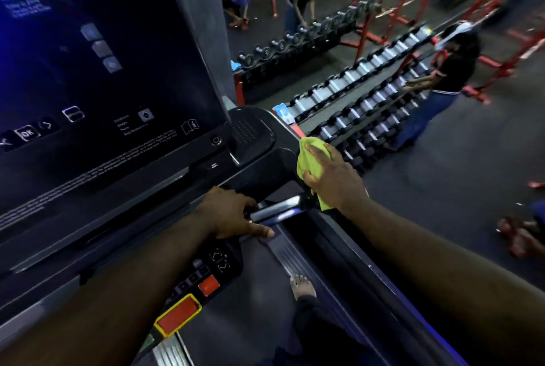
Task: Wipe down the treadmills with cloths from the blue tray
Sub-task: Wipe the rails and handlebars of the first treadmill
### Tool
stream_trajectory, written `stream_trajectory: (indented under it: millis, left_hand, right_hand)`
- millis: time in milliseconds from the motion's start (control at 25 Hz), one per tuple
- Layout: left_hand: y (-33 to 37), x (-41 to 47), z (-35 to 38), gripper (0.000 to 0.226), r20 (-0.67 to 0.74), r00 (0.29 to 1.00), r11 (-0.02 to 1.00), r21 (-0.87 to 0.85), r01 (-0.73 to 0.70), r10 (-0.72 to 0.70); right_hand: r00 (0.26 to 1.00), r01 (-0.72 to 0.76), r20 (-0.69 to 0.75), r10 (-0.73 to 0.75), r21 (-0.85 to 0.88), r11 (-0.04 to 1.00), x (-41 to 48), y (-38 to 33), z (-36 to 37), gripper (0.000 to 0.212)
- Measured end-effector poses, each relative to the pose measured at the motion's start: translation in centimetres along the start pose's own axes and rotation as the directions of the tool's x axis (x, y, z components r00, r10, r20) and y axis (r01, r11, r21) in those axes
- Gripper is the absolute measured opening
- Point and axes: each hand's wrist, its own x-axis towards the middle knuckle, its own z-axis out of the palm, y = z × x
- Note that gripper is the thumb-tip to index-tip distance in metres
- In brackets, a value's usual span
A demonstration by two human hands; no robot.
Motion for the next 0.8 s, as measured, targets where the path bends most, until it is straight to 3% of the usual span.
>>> stream_trajectory:
  millis: [120, 280, 400, 600, 800]
  left_hand:
    - [1.1, -0.3, 0.1, 0.072, 0.041, 0.997, 0.991, 0.113, -0.073, 0.068]
    - [2.6, -1.3, 0.9, 0.080, 0.023, 0.996, 0.985, 0.144, -0.094, 0.091]
    - [2.6, -1.3, 1.1, 0.068, 0.026, 0.997, 0.985, 0.158, -0.076, 0.073]
    - [3.2, -0.5, 1.1, 0.054, 0.028, 0.998, 0.977, 0.210, 0.047, -0.054]
    - [2.9, -0.2, 1.0, 0.053, -0.007, 0.992, 0.963, 0.239, 0.122, -0.123]
  right_hand:
    - [0.999, -0.032, -0.018, 0.031, -0.057, 0.998, -4.9, 1.7, -0.1, 0.074]
    - [0.999, -0.037, -0.046, 0.030, -0.153, 0.988, -9.9, 3.6, 0.2, 0.078]
    - [0.992, 0.087, -0.068, -0.108, -0.253, 0.964, -10.5, 5.0, 0.9, 0.087]
    - [0.911, 0.398, 0.060, -0.408, -0.384, 0.833, -7.0, 4.8, 1.3, 0.092]
    - [0.823, 0.566, 0.110, -0.557, -0.223, 0.794, -3.5, 1.3, 2.2, 0.083]
